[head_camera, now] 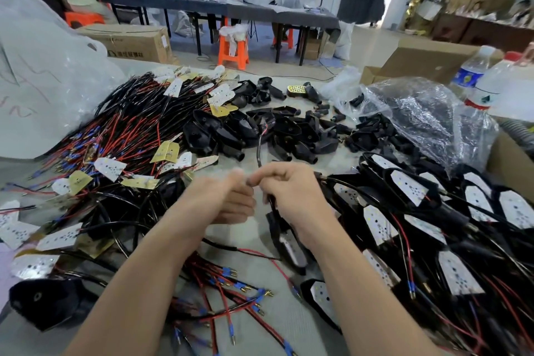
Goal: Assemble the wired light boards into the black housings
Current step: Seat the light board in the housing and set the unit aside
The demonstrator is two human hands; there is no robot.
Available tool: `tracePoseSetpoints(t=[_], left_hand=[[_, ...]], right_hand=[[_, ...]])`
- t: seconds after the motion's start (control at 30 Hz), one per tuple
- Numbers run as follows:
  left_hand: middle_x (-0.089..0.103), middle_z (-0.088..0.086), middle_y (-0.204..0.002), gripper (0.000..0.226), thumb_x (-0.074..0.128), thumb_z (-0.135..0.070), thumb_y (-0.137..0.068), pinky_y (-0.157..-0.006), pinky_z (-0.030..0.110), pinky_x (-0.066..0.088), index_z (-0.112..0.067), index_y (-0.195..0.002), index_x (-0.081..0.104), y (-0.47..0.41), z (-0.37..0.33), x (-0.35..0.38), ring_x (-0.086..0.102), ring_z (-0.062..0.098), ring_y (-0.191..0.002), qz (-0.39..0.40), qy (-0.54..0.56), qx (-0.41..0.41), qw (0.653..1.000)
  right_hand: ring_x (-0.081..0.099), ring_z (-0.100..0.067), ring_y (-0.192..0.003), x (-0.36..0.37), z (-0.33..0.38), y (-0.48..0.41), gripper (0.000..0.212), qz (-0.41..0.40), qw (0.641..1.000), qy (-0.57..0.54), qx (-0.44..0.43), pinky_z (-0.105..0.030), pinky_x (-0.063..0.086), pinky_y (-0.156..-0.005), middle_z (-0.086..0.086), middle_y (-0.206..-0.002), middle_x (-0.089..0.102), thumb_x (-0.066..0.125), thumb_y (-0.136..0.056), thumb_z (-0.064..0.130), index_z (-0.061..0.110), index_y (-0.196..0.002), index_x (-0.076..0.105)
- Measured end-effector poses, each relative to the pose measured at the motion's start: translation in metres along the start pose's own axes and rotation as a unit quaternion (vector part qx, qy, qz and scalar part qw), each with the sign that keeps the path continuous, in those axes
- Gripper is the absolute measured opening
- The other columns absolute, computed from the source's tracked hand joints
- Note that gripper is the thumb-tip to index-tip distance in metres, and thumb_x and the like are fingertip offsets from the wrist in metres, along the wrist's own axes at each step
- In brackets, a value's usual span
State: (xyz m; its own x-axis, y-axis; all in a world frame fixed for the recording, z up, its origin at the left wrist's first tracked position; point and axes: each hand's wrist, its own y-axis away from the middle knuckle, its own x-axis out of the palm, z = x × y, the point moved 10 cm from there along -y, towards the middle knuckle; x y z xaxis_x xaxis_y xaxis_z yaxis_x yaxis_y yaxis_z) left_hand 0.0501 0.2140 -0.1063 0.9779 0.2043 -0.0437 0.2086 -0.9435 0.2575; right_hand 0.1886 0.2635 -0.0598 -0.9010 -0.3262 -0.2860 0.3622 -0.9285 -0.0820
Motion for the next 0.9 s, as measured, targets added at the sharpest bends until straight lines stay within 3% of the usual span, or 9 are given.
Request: tracePoseSetpoints(t=[0.07,0.27,0.37,0.43,0.5,0.57,0.63,0.7,0.9], left_hand=[[0.078,0.016,-0.079,0.045,0.057,-0.039,-0.104,-0.052,0.024,0.059,-0.002,-0.087,0.076,-0.005,0.005,-0.018,0.077,0.023,-0.067,-0.093,0.045,-0.009,0.995],[0.079,0.009,-0.086,0.021,0.056,-0.018,-0.105,-0.060,0.022,0.059,-0.006,-0.107,0.072,-0.017,0.004,-0.011,0.076,0.016,-0.073,-0.066,0.171,0.044,0.982],[0.076,0.005,-0.078,0.022,0.053,-0.019,-0.107,-0.059,0.023,0.059,-0.007,-0.107,0.070,-0.022,0.004,-0.026,0.073,0.014,-0.067,-0.095,0.250,0.048,0.962],[0.075,0.005,-0.075,0.024,0.053,-0.023,-0.107,-0.057,0.024,0.058,-0.008,-0.104,0.072,-0.022,0.005,-0.035,0.072,0.014,-0.064,-0.115,0.243,0.052,0.962],[0.075,0.008,-0.074,0.026,0.053,-0.024,-0.107,-0.053,0.024,0.056,-0.008,-0.103,0.073,-0.021,0.004,-0.035,0.071,0.015,-0.061,-0.121,0.198,0.062,0.971],[0.073,0.007,-0.070,0.028,0.050,-0.024,-0.108,-0.049,0.022,0.052,-0.008,-0.103,0.073,-0.020,0.003,-0.028,0.066,0.014,-0.054,-0.105,0.160,0.070,0.979],[0.072,0.006,-0.068,0.029,0.048,-0.023,-0.109,-0.046,0.020,0.048,-0.009,-0.104,0.074,-0.019,0.002,-0.024,0.060,0.011,-0.048,-0.098,0.128,0.073,0.984],[0.071,0.006,-0.069,0.030,0.048,-0.024,-0.109,-0.044,0.019,0.045,-0.009,-0.105,0.074,-0.018,0.002,-0.023,0.056,0.011,-0.048,-0.087,0.114,0.067,0.987],[0.072,0.007,-0.072,0.041,0.041,-0.029,-0.111,-0.046,0.019,0.047,-0.008,-0.105,0.075,-0.020,0.008,-0.022,0.059,0.011,-0.051,-0.056,0.130,0.023,0.990]], right_hand=[[0.055,-0.014,-0.054,0.006,-0.006,0.009,0.035,0.027,1.000,-0.005,0.009,-0.029,0.045,-0.058,0.002,-0.060,0.069,0.054,-0.080,-0.004,0.020,-0.073,0.079],[0.054,-0.010,-0.052,0.056,-0.010,0.038,0.028,0.251,0.966,0.054,0.023,-0.021,0.043,-0.054,0.003,-0.055,0.065,0.056,-0.073,-0.006,0.008,-0.079,0.079],[0.051,-0.013,-0.058,0.062,-0.013,0.048,0.029,0.313,0.945,0.095,0.023,-0.022,0.039,-0.054,0.001,-0.063,0.066,0.060,-0.077,-0.003,0.016,-0.083,0.081],[0.047,-0.019,-0.061,0.045,-0.011,0.035,0.032,0.236,0.969,0.070,0.032,-0.026,0.036,-0.057,-0.012,-0.070,0.068,0.060,-0.081,0.001,0.024,-0.078,0.081],[0.049,-0.009,-0.055,0.005,-0.004,0.012,0.035,0.065,0.995,0.081,0.010,-0.024,0.037,-0.057,-0.002,-0.068,0.071,0.057,-0.084,0.004,0.029,-0.075,0.080],[0.059,-0.009,-0.063,-0.033,0.014,-0.004,0.030,-0.070,0.966,0.246,-0.034,-0.023,0.042,-0.062,0.007,-0.073,0.072,0.055,-0.084,0.011,0.030,-0.082,0.078],[0.063,-0.025,-0.095,-0.044,0.019,-0.016,0.026,-0.075,0.888,0.454,-0.031,-0.031,0.041,-0.078,-0.002,-0.096,0.073,0.053,-0.086,0.017,0.027,-0.099,0.073],[0.059,-0.032,-0.108,-0.044,0.010,-0.024,0.025,-0.019,0.823,0.568,-0.008,-0.037,0.036,-0.082,-0.007,-0.107,0.068,0.053,-0.087,0.013,0.020,-0.108,0.064],[0.057,-0.029,-0.077,-0.052,0.025,-0.013,0.012,0.021,0.786,0.616,-0.049,-0.032,0.035,-0.063,0.002,-0.071,0.035,0.060,-0.086,0.005,0.016,-0.090,0.054]])
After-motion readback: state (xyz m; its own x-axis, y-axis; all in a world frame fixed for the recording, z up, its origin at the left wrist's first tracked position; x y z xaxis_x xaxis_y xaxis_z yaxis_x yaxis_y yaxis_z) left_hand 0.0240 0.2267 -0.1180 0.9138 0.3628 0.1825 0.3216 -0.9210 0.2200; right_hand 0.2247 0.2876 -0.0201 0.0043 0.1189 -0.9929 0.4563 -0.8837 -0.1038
